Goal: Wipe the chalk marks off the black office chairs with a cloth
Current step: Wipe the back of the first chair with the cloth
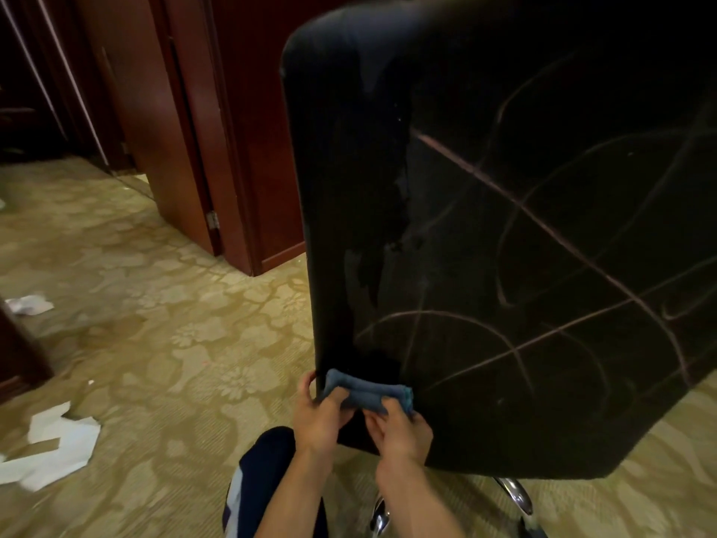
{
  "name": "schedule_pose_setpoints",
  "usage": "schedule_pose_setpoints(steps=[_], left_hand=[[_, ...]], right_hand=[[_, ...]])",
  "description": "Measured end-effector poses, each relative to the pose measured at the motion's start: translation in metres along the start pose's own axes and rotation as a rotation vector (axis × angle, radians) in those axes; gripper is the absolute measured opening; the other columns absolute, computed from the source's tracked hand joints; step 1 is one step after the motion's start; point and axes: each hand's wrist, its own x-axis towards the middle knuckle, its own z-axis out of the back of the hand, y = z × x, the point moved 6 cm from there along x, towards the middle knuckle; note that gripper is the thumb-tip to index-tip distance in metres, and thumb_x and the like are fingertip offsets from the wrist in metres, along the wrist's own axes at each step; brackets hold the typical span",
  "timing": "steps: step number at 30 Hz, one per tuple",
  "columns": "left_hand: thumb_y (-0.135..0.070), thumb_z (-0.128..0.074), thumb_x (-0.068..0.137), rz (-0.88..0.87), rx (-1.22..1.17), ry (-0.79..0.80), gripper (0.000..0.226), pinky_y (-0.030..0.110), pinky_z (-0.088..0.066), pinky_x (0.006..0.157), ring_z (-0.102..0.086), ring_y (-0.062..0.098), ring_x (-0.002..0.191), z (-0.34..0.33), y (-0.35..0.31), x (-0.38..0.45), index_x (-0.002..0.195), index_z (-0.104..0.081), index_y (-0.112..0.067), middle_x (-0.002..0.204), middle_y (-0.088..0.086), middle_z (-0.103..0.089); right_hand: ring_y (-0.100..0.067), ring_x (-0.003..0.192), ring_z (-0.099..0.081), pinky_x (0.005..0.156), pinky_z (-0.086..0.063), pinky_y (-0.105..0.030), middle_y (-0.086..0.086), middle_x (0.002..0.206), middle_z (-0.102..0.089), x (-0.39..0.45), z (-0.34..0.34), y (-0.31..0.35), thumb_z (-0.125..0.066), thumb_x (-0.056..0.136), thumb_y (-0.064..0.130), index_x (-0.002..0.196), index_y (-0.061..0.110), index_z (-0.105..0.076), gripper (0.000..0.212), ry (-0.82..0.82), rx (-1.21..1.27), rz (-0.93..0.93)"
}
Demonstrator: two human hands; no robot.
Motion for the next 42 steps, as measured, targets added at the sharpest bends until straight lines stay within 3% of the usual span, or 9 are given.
schedule_pose_setpoints(steps=[5,10,17,24,26,29,35,38,42], left_hand=[[-0.006,-0.062,0.093,-0.001,0.081,-0.024,0.033,0.038,-0.056,0.074,-0.069,0.03,0.097,0.009,0.0,0.005,0.121,-0.055,-0.022,0.109,0.014,-0.067],[-0.006,-0.062,0.094,-0.02,0.114,-0.028,0.018,0.037,-0.054,0.069,-0.07,0.03,0.088,0.009,-0.004,0.006,0.107,-0.059,-0.017,0.098,0.016,-0.07],[-0.004,-0.063,0.094,-0.044,0.165,0.006,0.017,0.046,-0.056,0.073,-0.072,0.037,0.08,0.007,0.0,0.005,0.108,-0.058,-0.012,0.094,0.024,-0.071],[0.005,-0.059,0.094,-0.121,0.121,-0.02,0.023,0.031,-0.053,0.057,-0.068,0.031,0.073,-0.007,-0.019,-0.012,0.11,-0.05,-0.009,0.086,0.02,-0.068],[0.002,-0.062,0.092,-0.166,0.102,-0.057,0.029,0.034,-0.054,0.06,-0.071,0.033,0.074,-0.012,-0.03,-0.016,0.114,-0.048,-0.012,0.089,0.022,-0.069],[-0.004,-0.065,0.091,-0.232,0.034,-0.116,0.027,0.032,-0.054,0.061,-0.073,0.023,0.067,-0.022,-0.045,-0.03,0.108,-0.048,-0.016,0.09,0.02,-0.07],[-0.008,-0.066,0.092,-0.415,-0.027,-0.128,0.025,0.029,-0.055,0.063,-0.074,0.02,0.075,-0.053,-0.091,-0.055,0.101,-0.048,-0.024,0.092,0.009,-0.068],[-0.009,-0.067,0.092,-0.466,0.04,-0.159,0.028,0.024,-0.053,0.06,-0.071,0.017,0.075,-0.052,-0.089,-0.061,0.098,-0.047,-0.028,0.091,0.005,-0.067],[-0.007,-0.067,0.091,-0.421,0.107,-0.231,0.03,0.032,-0.053,0.062,-0.067,0.017,0.074,-0.037,-0.059,-0.067,0.097,-0.046,-0.028,0.091,0.006,-0.065]], right_hand=[[-0.028,0.081,-0.068,0.08,-0.055,-0.038,-0.02,0.094,-0.067,-0.004,-0.007,-0.001,-0.063,0.092,0.002,0.096,0.007,-0.059,0.007,-0.014,-0.006,-0.027],[-0.029,0.081,-0.068,0.081,-0.056,-0.04,-0.017,0.091,-0.066,-0.004,-0.005,0.003,-0.064,0.093,0.003,0.089,0.013,-0.058,0.012,-0.033,-0.003,-0.024],[-0.033,0.082,-0.068,0.063,-0.053,-0.033,-0.019,0.092,-0.068,-0.005,0.004,0.011,-0.066,0.089,0.0,0.092,0.009,-0.061,0.011,-0.002,-0.018,-0.03],[-0.03,0.076,-0.069,0.059,-0.052,-0.032,-0.02,0.09,-0.068,-0.012,0.004,0.025,-0.069,0.087,0.001,0.1,0.008,-0.061,0.016,0.008,-0.026,0.011],[-0.03,0.078,-0.07,0.061,-0.054,-0.033,-0.019,0.09,-0.07,-0.018,-0.001,0.034,-0.07,0.087,0.004,0.096,0.009,-0.063,0.013,0.014,-0.014,0.038],[-0.028,0.08,-0.072,0.068,-0.056,-0.033,-0.016,0.089,-0.072,-0.028,-0.008,0.052,-0.069,0.089,0.006,0.096,0.011,-0.064,0.011,0.028,0.015,0.086],[-0.023,0.089,-0.074,0.074,-0.059,-0.031,-0.012,0.102,-0.074,-0.044,-0.026,0.091,-0.068,0.091,0.01,0.113,0.013,-0.064,0.023,0.154,0.084,0.191],[-0.024,0.091,-0.074,0.08,-0.059,-0.036,-0.012,0.103,-0.074,-0.046,-0.024,0.088,-0.067,0.091,0.009,0.114,0.013,-0.065,0.024,0.181,0.1,0.183],[-0.024,0.091,-0.072,0.082,-0.058,-0.038,-0.01,0.101,-0.073,-0.041,-0.01,0.065,-0.067,0.09,0.007,0.11,0.014,-0.065,0.021,0.106,0.005,0.177]])
